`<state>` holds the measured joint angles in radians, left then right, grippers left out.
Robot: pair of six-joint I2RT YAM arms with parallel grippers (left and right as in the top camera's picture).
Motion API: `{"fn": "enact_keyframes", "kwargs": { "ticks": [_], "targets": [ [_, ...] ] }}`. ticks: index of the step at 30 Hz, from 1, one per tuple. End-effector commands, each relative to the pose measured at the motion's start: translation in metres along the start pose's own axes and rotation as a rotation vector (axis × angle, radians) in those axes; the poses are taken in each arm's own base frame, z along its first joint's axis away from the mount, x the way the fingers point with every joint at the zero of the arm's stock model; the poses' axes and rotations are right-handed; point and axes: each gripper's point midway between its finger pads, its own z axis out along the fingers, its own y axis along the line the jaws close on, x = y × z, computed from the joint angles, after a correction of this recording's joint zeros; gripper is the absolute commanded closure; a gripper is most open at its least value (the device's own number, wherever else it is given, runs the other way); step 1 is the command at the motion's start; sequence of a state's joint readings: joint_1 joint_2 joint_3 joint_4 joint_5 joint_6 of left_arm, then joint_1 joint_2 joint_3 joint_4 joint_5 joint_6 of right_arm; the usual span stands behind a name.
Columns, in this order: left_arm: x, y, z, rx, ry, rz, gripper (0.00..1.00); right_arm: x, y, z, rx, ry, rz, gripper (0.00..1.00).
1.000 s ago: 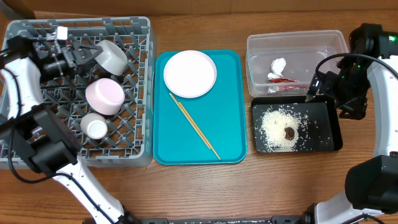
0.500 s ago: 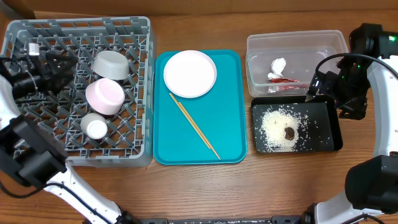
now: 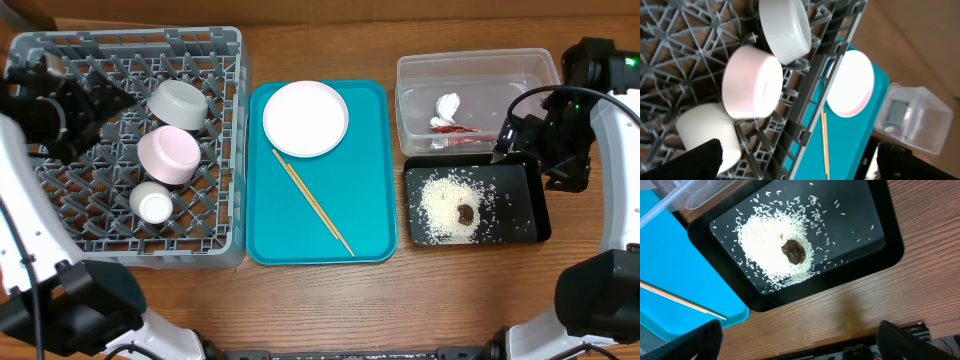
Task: Sort waste into correct bins and load items into the dishwasher
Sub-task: 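Reach the left gripper to the wooden chopsticks and grasp one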
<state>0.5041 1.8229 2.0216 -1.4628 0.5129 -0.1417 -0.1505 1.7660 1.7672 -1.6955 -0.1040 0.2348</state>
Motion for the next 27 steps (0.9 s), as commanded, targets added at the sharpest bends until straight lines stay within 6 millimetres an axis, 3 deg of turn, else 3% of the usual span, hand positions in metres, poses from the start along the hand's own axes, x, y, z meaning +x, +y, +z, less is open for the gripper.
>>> {"fn": "enact_keyframes", "kwargs": {
  "ticks": [1,4,9,12,16,21,27],
  "targets": [
    [0.006,-0.008,0.003,-0.114,-0.015,-0.045,0.00,-0.002,0.000,-0.016,-0.013,-0.060,-0.002,0.00],
    [0.015,-0.027,0.012,-0.085,0.019,-0.002,0.00,-0.002,0.000,-0.016,-0.013,-0.060,-0.002,0.00],
    [0.046,-0.031,0.017,-0.176,0.106,-0.075,0.00,-0.002,0.000,-0.016,-0.013,-0.060,-0.003,0.00],
    [0.062,-0.027,0.012,-0.317,0.102,-0.073,0.00,-0.002,0.000,-0.016,-0.013,-0.060,-0.003,0.00],
    [0.090,-0.042,0.000,-0.392,0.112,0.005,0.00,-0.002,0.000,-0.016,-0.013,-0.060,-0.003,0.00],
    [0.124,-0.069,-0.006,-0.359,0.114,0.070,0.00,-0.002,0.000,-0.016,-0.013,-0.060,-0.003,0.00],
    [0.166,-0.062,-0.007,-0.462,0.050,-0.033,0.00,-0.002,0.000,-0.016,-0.013,-0.060,-0.003,0.00]
  ]
}}
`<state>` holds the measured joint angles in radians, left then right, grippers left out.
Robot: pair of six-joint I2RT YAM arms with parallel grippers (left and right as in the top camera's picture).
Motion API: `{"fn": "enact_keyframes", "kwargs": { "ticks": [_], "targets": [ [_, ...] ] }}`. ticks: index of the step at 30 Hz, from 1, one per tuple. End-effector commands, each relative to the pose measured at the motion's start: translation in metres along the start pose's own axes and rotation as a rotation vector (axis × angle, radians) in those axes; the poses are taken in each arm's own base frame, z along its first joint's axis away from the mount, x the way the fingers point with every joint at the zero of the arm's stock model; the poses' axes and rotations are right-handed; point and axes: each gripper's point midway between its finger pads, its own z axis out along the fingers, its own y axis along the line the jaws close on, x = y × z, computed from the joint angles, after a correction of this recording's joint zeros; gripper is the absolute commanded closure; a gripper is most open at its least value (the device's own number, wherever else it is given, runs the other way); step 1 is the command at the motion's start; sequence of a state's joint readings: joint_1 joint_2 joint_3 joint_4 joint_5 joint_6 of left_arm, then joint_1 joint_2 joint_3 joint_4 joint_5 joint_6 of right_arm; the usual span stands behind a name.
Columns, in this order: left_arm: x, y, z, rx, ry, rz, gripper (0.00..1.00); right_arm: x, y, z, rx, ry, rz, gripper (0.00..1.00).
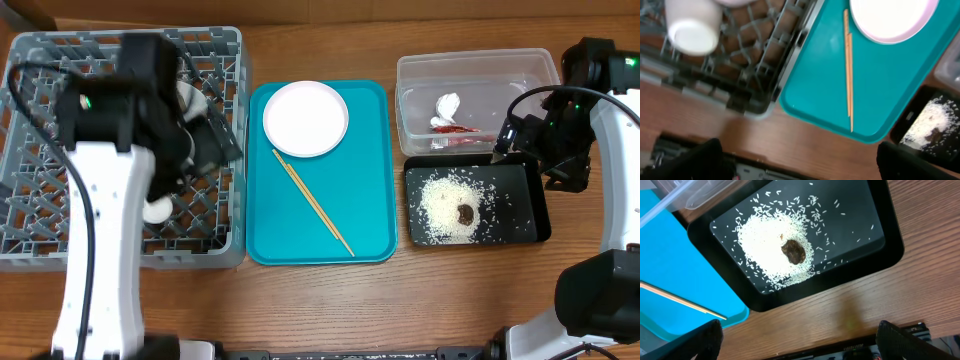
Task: Sort waste into correct bins and load items into the dishwasher
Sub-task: 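Reach the left gripper to the wooden chopsticks and grasp one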
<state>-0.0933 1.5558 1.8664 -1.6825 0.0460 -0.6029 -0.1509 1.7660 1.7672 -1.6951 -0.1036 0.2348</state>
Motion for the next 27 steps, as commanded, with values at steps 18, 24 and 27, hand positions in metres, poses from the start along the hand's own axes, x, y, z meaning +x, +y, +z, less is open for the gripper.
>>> {"fn": "enact_keyframes", "kwargs": {
  "ticks": [18,24,27],
  "targets": [
    [0.056,-0.081,0.184,-0.087,0.030,0.074,0.00,-0.002,0.000,-0.015,-0.013,-0.059,-0.003,0.00],
    [0.065,-0.069,0.230,-0.206,0.117,0.087,0.00,-0.002,0.000,-0.015,-0.013,-0.059,-0.003,0.00],
    [0.069,-0.066,0.248,-0.236,0.149,0.097,0.00,-0.002,0.000,-0.015,-0.013,-0.059,-0.003,0.00]
  ]
}}
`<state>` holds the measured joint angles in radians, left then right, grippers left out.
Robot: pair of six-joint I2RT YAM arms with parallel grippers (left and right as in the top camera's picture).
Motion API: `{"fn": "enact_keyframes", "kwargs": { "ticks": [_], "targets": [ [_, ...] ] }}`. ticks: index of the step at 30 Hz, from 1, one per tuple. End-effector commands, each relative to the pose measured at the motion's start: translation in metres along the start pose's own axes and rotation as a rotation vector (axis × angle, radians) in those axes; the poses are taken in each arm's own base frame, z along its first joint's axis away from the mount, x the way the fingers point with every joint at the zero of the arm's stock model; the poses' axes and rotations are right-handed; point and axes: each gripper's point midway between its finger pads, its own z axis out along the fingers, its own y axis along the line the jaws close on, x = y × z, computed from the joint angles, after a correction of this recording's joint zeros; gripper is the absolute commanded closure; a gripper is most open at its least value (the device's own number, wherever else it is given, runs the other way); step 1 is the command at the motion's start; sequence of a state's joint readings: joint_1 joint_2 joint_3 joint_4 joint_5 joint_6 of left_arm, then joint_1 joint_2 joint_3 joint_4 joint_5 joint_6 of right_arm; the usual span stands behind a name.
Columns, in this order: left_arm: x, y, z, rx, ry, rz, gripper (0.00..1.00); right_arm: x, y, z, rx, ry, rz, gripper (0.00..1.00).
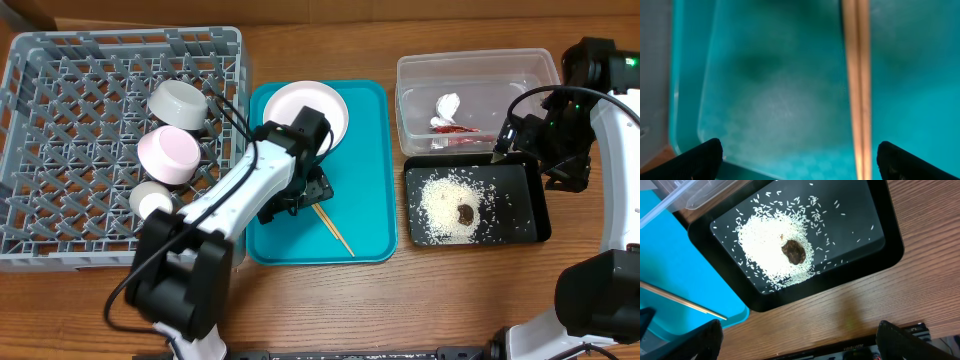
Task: Sort waste into correct bins and load items into the dishwasher
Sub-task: 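Reach the left gripper to the wooden chopsticks and grasp one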
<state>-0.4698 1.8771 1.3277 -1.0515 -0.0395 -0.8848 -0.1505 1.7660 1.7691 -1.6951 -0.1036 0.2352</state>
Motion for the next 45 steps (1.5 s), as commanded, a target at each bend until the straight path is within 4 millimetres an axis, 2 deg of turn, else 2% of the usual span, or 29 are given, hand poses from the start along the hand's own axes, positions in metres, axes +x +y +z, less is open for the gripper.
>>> {"fn": "enact_keyframes", "kwargs": {
  "ticks": [1,8,15,27,34,38,45],
  "targets": [
    [0.002,0.002,0.022,-0.045,0.030,0.010,0.00,-0.001,0.000,-0.015,-0.013,-0.057,-0.003,0.00],
    [0.006,0.001,0.041,-0.070,0.072,0.038,0.00,-0.001,0.000,-0.015,-0.013,-0.057,-0.003,0.00],
    [0.007,0.003,0.041,-0.075,0.077,0.046,0.00,-0.001,0.000,-0.015,-0.012,-0.057,-0.003,0.00],
    [0.022,0.021,0.037,-0.151,0.138,0.048,0.00,-0.001,0.000,-0.015,-0.013,-0.057,-0.003,0.00],
    [0.014,0.012,0.040,-0.112,0.104,0.047,0.00,-0.001,0.000,-0.015,-0.012,-0.057,-0.003,0.00],
    [0.008,0.005,0.044,-0.081,0.077,0.046,0.07,-0.001,0.000,-0.015,-0.013,-0.057,-0.003,0.00],
    [0.014,0.008,0.057,-0.075,0.085,0.046,0.07,-0.001,0.000,-0.015,-0.012,-0.057,-0.003,0.00]
  ]
}}
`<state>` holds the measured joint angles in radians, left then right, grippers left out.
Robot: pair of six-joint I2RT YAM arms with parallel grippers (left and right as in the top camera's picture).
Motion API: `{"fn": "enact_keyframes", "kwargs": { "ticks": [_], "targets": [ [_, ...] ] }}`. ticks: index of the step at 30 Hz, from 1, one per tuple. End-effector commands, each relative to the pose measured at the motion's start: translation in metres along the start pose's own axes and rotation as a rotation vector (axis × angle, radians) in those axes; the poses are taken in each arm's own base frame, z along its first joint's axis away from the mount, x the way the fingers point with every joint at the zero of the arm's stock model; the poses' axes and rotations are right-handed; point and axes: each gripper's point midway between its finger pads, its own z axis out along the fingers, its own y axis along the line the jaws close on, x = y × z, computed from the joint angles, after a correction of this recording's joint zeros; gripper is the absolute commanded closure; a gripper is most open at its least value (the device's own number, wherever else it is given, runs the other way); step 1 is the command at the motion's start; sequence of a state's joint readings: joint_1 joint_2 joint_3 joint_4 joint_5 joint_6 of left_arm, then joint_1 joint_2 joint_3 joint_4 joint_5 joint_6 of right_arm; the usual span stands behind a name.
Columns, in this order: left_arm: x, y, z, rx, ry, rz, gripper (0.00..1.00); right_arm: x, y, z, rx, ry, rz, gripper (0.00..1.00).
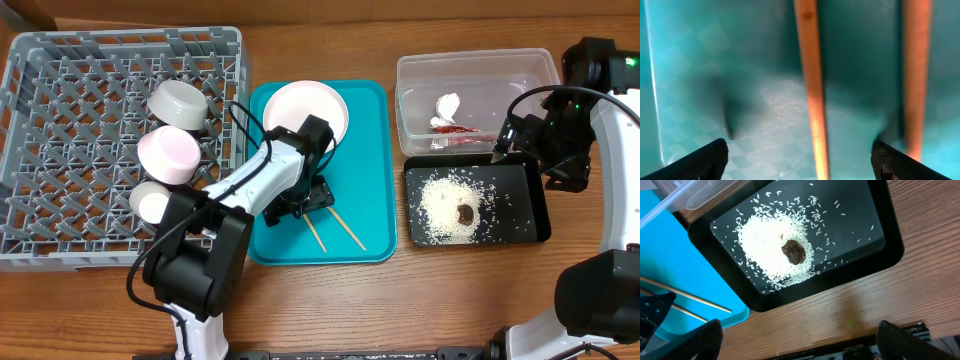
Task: Sort waste into correct bins and load items into the dishwasher
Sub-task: 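Reach the left gripper to the wooden chopsticks and grasp one, then stand the chopstick upright at the right edge of the rack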
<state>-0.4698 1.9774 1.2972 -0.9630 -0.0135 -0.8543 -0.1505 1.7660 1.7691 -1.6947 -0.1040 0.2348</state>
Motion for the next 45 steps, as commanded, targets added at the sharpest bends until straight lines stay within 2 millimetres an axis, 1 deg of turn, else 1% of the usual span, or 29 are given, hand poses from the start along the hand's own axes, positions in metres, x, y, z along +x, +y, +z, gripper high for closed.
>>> {"fn": "enact_keyframes", "kwargs": {
  "ticks": [1,2,5,6,7,10,12,13,15,17,19,21,24,26,28,31,32,35,36,38,40,42,45],
  "targets": [
    [0.012,0.015,0.019,-0.060,0.041,0.012,0.09,-0.001,0.000,-0.015,-0.012,-0.057,-0.002,0.00],
    [0.012,0.015,0.019,-0.060,0.041,0.012,0.13,-0.001,0.000,-0.015,-0.012,-0.057,-0.002,0.00],
    [0.012,0.016,0.019,-0.062,0.043,0.012,0.33,-0.001,0.000,-0.015,-0.012,-0.057,-0.002,0.00],
    [0.013,0.016,0.019,-0.065,0.045,0.012,0.42,-0.001,0.000,-0.015,-0.012,-0.057,-0.002,0.00],
    [0.013,0.017,0.019,-0.067,0.047,0.013,0.49,-0.001,0.000,-0.015,-0.012,-0.057,-0.002,0.00],
    [0.014,0.018,0.019,-0.070,0.050,0.016,0.68,-0.001,0.000,-0.015,-0.012,-0.057,-0.002,0.00],
    [0.015,0.018,0.019,-0.072,0.052,0.016,0.78,-0.001,0.000,-0.015,-0.012,-0.057,-0.002,0.00],
    [0.014,0.018,0.019,-0.071,0.052,0.016,0.82,-0.001,0.000,-0.015,-0.012,-0.057,-0.002,0.00],
    [0.015,0.018,0.019,-0.072,0.055,0.016,0.87,-0.001,0.000,-0.015,-0.012,-0.057,-0.002,0.00],
    [0.016,0.019,0.018,-0.073,0.060,0.016,0.90,-0.001,0.000,-0.015,-0.012,-0.057,-0.002,0.00],
    [0.017,0.019,0.018,-0.075,0.064,0.016,0.96,-0.001,0.000,-0.015,-0.012,-0.057,-0.002,0.00],
    [0.017,0.019,0.017,-0.068,0.070,0.015,0.96,-0.001,0.000,-0.015,-0.012,-0.057,-0.002,0.00],
    [0.012,0.016,0.011,-0.051,0.064,0.020,0.96,-0.001,0.000,-0.015,-0.012,-0.057,-0.002,0.00],
    [0.007,0.013,0.003,-0.027,0.050,0.035,0.96,-0.001,0.000,-0.015,-0.012,-0.057,-0.002,0.00],
    [-0.001,0.014,-0.011,-0.005,0.028,0.036,0.96,-0.001,0.000,-0.015,-0.012,-0.057,-0.002,0.00],
    [-0.014,0.015,-0.040,0.045,-0.025,0.063,0.96,-0.001,0.000,-0.015,-0.012,-0.057,-0.002,0.00],
    [-0.019,0.016,-0.052,0.068,-0.051,0.084,0.96,-0.001,0.000,-0.015,-0.012,-0.057,-0.002,0.00],
    [-0.031,0.019,-0.089,0.128,-0.134,0.175,0.96,-0.001,0.000,-0.015,-0.012,-0.057,-0.002,0.00],
    [-0.034,0.022,-0.101,0.142,-0.164,0.232,0.96,-0.001,0.000,-0.015,-0.012,-0.057,-0.002,0.00],
    [-0.038,0.029,-0.121,0.151,-0.208,0.326,0.96,-0.001,0.000,-0.015,-0.012,-0.057,-0.002,0.00],
    [-0.043,0.041,-0.137,0.149,-0.239,0.357,0.96,-0.001,0.000,-0.015,-0.012,-0.057,-0.002,0.00],
    [-0.051,0.057,-0.148,0.141,-0.270,0.347,0.96,-0.001,0.000,-0.015,-0.012,-0.057,-0.002,0.00],
    [-0.065,0.078,-0.155,0.127,-0.308,0.335,0.96,-0.001,0.000,-0.015,-0.012,-0.057,-0.002,0.00]
  ]
}}
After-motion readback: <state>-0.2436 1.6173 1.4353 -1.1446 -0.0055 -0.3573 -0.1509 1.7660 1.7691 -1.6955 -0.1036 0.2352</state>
